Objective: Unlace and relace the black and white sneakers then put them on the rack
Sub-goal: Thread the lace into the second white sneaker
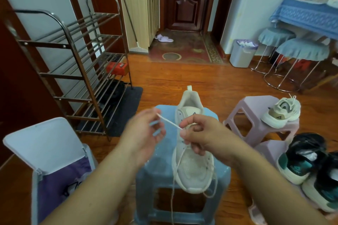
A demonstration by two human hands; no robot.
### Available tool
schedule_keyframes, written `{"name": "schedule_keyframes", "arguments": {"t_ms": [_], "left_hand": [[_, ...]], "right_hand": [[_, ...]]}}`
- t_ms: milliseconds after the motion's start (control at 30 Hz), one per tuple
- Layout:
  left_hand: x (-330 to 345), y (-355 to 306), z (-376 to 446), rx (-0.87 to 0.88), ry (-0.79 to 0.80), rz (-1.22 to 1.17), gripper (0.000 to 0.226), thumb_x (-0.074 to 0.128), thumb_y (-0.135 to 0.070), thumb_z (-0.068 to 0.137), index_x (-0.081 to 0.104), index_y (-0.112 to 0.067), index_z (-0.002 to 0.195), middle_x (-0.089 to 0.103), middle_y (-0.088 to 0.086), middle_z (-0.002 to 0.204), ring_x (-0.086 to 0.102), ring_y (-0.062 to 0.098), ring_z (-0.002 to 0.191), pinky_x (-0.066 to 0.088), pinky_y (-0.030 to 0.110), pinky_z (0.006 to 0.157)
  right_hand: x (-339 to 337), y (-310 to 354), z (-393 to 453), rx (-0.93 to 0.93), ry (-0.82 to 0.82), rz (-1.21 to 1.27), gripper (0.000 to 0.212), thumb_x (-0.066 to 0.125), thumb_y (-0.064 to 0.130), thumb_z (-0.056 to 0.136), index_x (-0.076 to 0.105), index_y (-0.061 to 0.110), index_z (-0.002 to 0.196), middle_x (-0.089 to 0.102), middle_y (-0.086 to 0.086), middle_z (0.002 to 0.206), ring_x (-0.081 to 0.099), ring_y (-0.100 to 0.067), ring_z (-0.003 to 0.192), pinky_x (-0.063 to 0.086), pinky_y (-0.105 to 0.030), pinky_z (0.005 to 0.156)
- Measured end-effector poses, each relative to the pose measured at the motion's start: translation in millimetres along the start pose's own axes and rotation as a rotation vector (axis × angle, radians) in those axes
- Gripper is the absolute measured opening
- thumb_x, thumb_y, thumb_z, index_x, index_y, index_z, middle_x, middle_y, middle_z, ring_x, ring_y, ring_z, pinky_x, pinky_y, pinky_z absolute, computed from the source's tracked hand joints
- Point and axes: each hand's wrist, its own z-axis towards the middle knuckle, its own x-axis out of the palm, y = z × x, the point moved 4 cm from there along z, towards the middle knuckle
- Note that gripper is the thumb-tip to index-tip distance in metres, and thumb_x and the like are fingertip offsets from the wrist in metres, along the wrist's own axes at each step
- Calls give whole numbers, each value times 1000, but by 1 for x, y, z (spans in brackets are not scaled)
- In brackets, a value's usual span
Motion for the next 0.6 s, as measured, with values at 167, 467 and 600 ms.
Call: {"name": "schedule_keyframes", "arguments": {"t_ms": [167, 467, 600], "left_hand": [[-104, -56, 45, 189, -430, -299, 13, 42, -13, 105, 55, -16, 106, 45, -3, 72, 40, 7, 46, 38, 19, 43], [-91, -65, 42, 475, -477, 1052, 17, 53, -32, 104, 66, -24, 95, 66, -1, 91, 63, 24, 85, 54, 39, 79], [-22, -23, 28, 431, 33, 1112, 10, 70, -21, 96, 79, -18, 97, 75, -10, 91, 64, -4, 82, 48, 10, 71]], "right_hand": [[-58, -2, -18, 16, -3, -109, 26, 68, 23, 87, 73, 4, 105, 53, -3, 70, 46, -11, 58, 40, -19, 50], [-44, 2, -24, -205, 46, -48, 26, 60, 8, 93, 73, 11, 115, 74, -2, 117, 67, -15, 113, 54, -24, 93], [-55, -10, -8, -174, -347, -473, 19, 64, 14, 96, 75, 31, 97, 67, 8, 77, 58, 0, 66, 46, -14, 59]]}}
